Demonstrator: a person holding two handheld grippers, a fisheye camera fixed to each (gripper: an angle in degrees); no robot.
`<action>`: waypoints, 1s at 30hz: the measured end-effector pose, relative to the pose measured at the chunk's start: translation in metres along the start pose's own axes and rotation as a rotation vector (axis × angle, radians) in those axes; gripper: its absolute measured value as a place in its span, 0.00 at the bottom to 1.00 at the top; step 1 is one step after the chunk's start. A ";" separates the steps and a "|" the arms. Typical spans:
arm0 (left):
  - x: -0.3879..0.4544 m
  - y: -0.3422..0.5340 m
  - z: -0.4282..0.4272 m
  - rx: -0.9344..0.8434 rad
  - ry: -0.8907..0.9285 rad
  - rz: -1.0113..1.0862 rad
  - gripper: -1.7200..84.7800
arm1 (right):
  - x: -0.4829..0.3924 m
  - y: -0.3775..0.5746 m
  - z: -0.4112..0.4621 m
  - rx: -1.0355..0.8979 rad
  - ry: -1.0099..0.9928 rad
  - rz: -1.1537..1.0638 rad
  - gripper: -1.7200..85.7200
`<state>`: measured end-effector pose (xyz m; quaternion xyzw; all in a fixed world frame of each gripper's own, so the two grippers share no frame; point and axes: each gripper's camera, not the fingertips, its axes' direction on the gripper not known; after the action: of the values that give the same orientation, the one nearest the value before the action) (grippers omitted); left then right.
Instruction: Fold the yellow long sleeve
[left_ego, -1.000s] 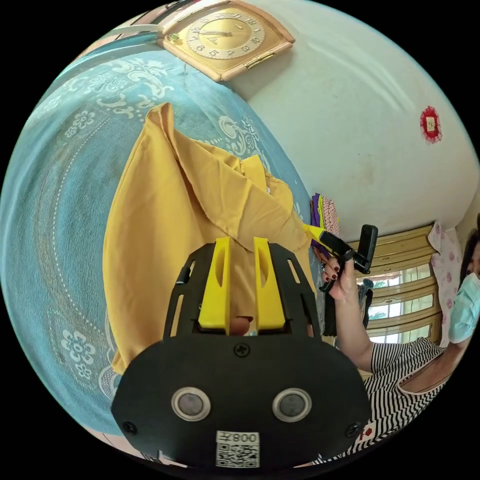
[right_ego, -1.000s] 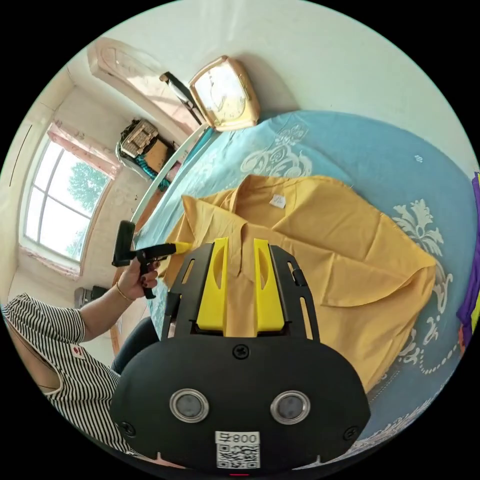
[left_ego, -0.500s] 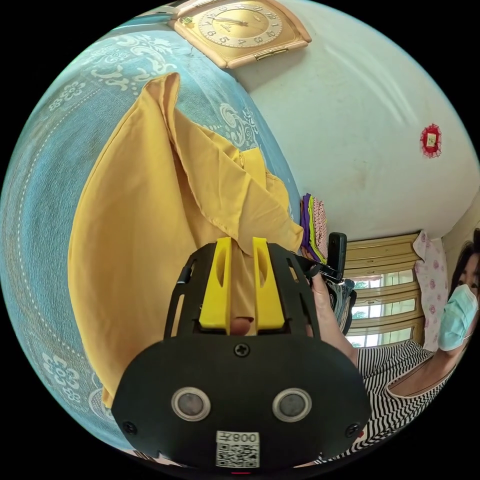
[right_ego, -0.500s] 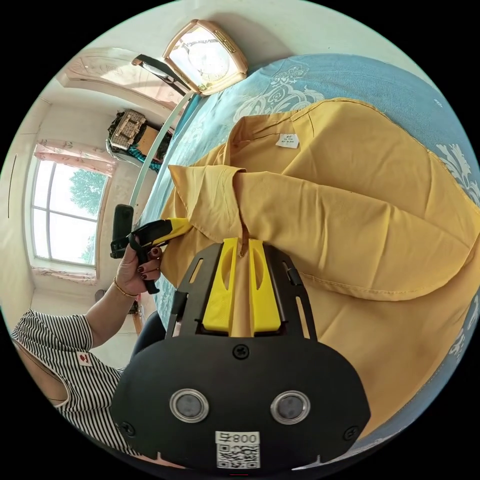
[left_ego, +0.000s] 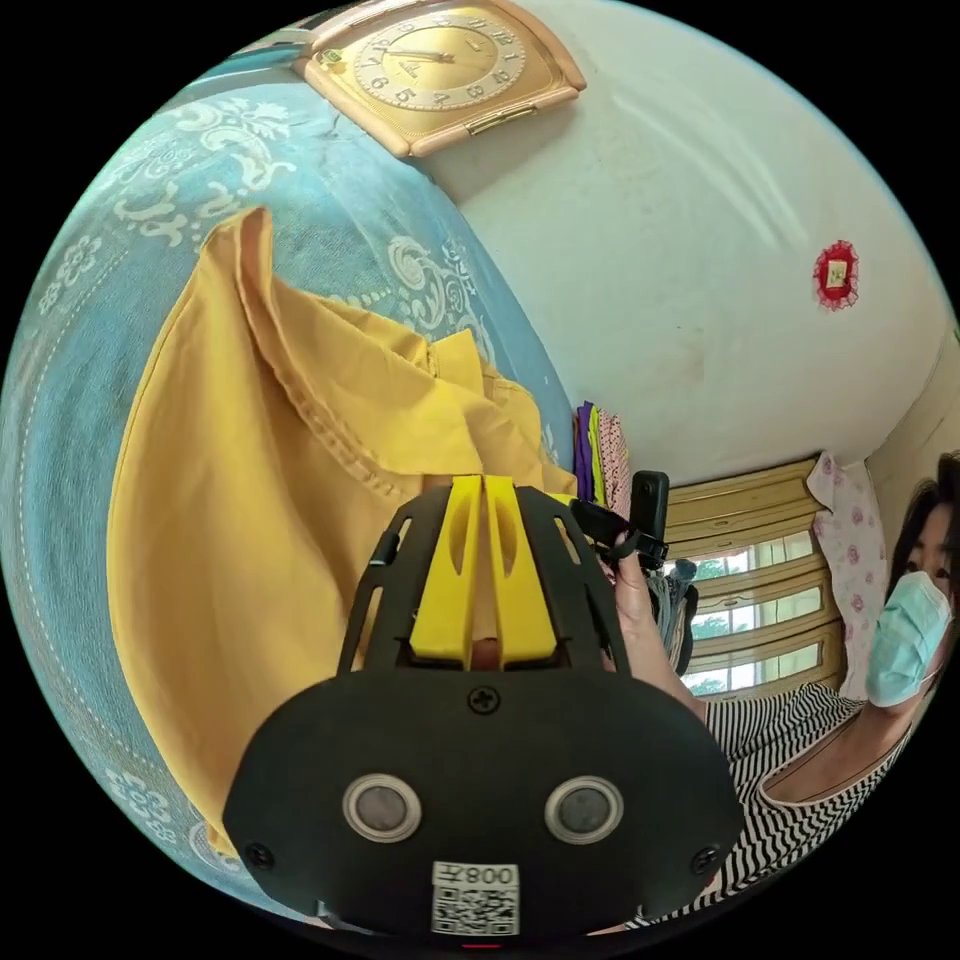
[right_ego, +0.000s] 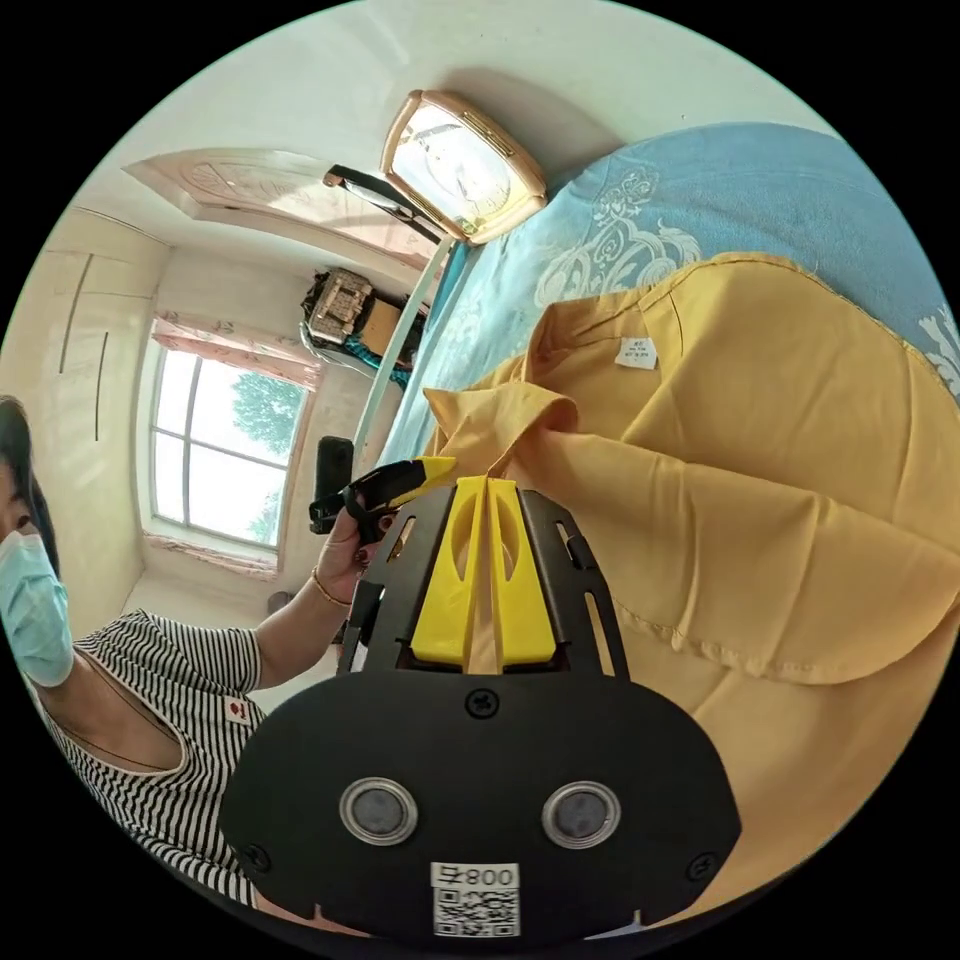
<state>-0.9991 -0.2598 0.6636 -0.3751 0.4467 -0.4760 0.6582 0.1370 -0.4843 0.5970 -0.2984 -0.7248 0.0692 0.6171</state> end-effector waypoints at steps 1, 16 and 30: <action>0.003 -0.006 -0.001 0.009 -0.001 0.015 0.04 | -0.001 -0.009 -0.010 0.038 -0.016 0.000 0.02; 0.028 -0.021 -0.015 0.004 -0.083 0.228 0.12 | -0.010 0.013 -0.116 0.119 0.305 0.005 0.09; -0.027 0.007 -0.023 -0.059 -0.072 -0.101 0.11 | 0.049 0.067 -0.168 0.207 0.250 0.315 0.09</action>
<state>-1.0224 -0.2338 0.6560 -0.4337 0.4169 -0.4814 0.6375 0.3146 -0.4496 0.6458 -0.3490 -0.5762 0.2012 0.7111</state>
